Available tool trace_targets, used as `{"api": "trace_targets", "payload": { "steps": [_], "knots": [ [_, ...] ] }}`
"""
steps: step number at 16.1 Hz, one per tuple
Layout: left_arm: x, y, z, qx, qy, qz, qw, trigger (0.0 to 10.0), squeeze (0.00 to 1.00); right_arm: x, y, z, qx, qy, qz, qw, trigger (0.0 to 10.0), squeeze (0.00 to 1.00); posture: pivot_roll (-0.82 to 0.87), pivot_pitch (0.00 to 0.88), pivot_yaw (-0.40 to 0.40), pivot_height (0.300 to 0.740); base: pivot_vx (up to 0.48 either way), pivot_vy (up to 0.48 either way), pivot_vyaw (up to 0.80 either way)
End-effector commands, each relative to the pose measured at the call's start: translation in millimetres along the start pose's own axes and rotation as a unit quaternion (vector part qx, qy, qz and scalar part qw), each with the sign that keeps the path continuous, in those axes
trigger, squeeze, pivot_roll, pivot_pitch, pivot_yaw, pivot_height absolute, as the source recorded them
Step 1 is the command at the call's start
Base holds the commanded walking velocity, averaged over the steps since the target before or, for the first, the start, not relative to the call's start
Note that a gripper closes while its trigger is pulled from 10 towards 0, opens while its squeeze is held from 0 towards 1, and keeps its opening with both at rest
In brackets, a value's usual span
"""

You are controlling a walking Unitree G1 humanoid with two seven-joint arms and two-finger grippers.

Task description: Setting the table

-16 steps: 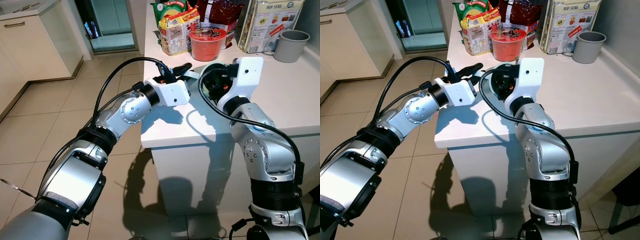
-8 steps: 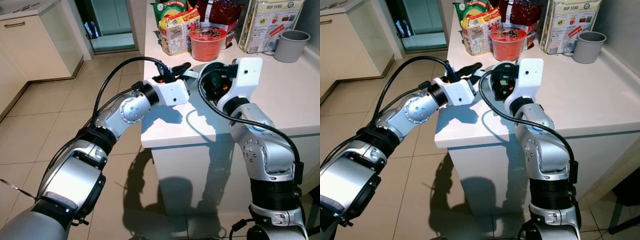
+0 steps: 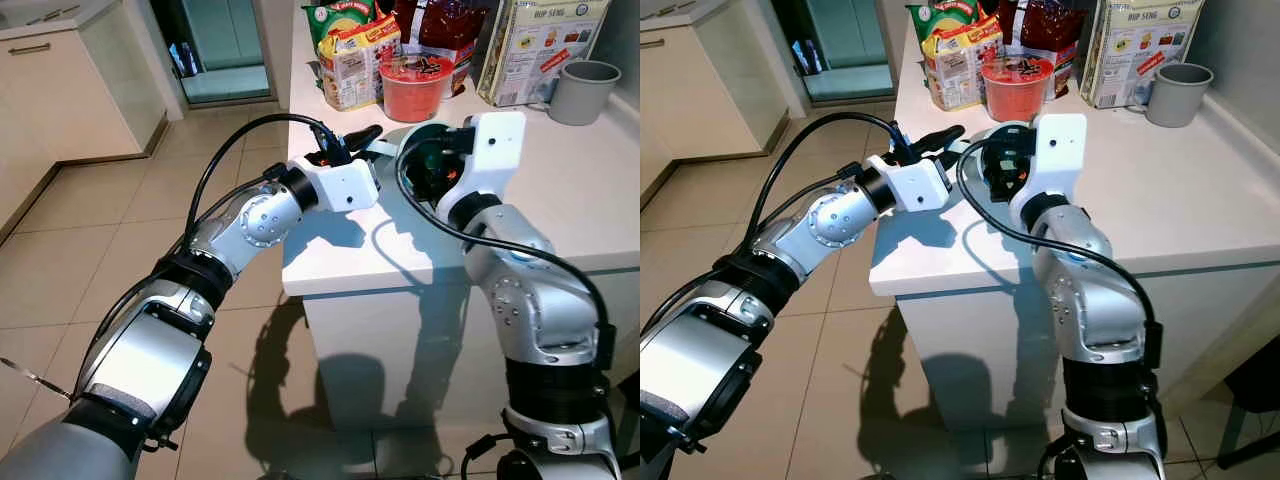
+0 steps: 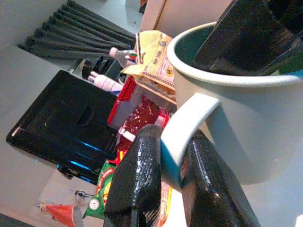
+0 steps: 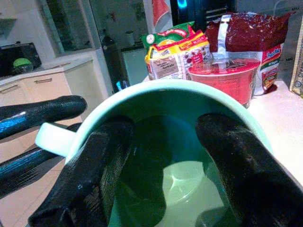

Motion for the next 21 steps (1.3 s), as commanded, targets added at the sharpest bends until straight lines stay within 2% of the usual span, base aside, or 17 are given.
{"api": "trace_targets", "payload": {
  "steps": [1,2,3,4,9,16,19,21],
  "knots": [
    [-1.5,-3.2,4.1,0.008,-0.024,-0.006,1.000,0.0,0.00,-7.9,10.5,-16.7,-0.001,0.051,0.017,0.999,10.0,0.00,0.01,0.000,0.128,0.740,0.000,0.000,0.00],
    [-1.5,-3.4,4.0,0.008,-0.024,-0.007,1.000,0.0,0.00,-9.9,10.5,-16.3,-0.005,0.051,0.017,0.999,10.0,0.00,0.01,0.000,0.128,0.740,0.000,0.000,0.00],
    [-1.4,-3.4,4.0,0.008,-0.024,-0.007,1.000,0.0,0.00,-11.1,9.2,-14.7,-0.007,0.048,0.017,0.999,9.4,0.00,0.01,0.000,0.128,0.740,0.000,0.000,0.00],
    [-1.0,-3.2,4.0,0.008,-0.024,-0.007,1.000,0.0,0.00,-11.4,7.0,-13.2,-0.008,0.042,0.019,0.999,0.0,0.00,0.01,0.000,0.129,0.740,0.000,0.000,0.00],
    [-1.9,-4.2,2.1,0.011,-0.024,-0.006,1.000,0.0,0.00,-8.7,-3.1,-16.0,-0.001,0.036,0.004,0.999,0.0,0.00,0.02,0.000,0.129,0.740,0.000,0.000,0.00],
    [-1.9,-4.5,1.9,0.011,-0.025,-0.007,1.000,0.0,0.00,-8.1,-1.9,-16.3,-0.006,0.032,0.008,0.999,0.0,0.00,0.02,0.000,0.130,0.740,0.000,0.000,0.00],
    [-2.5,-5.8,1.9,0.011,-0.026,-0.010,1.000,0.0,0.00,-21.6,-9.1,-13.3,-0.012,0.044,-0.016,0.999,0.0,0.00,0.01,0.000,0.131,0.740,0.000,0.000,0.00],
    [-3.1,-6.5,2.9,0.010,-0.027,-0.013,1.000,0.0,0.00,-32.4,-20.4,-5.9,-0.017,0.042,-0.041,0.998,0.0,0.00,0.00,0.000,0.134,0.740,0.000,0.000,0.00]
  ]
}}
Point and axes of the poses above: a point about 5 cm out from each wrist's last joint towards the gripper, its own x axis pointing out of the wrist towards the gripper, its own y axis along the axis of the wrist's last joint, z = x × y, the point moved 1 cm from there along x, pointing out of the wrist towards the gripper, and after that the axes turned 15 degrees about x, right-handed, at the moved point
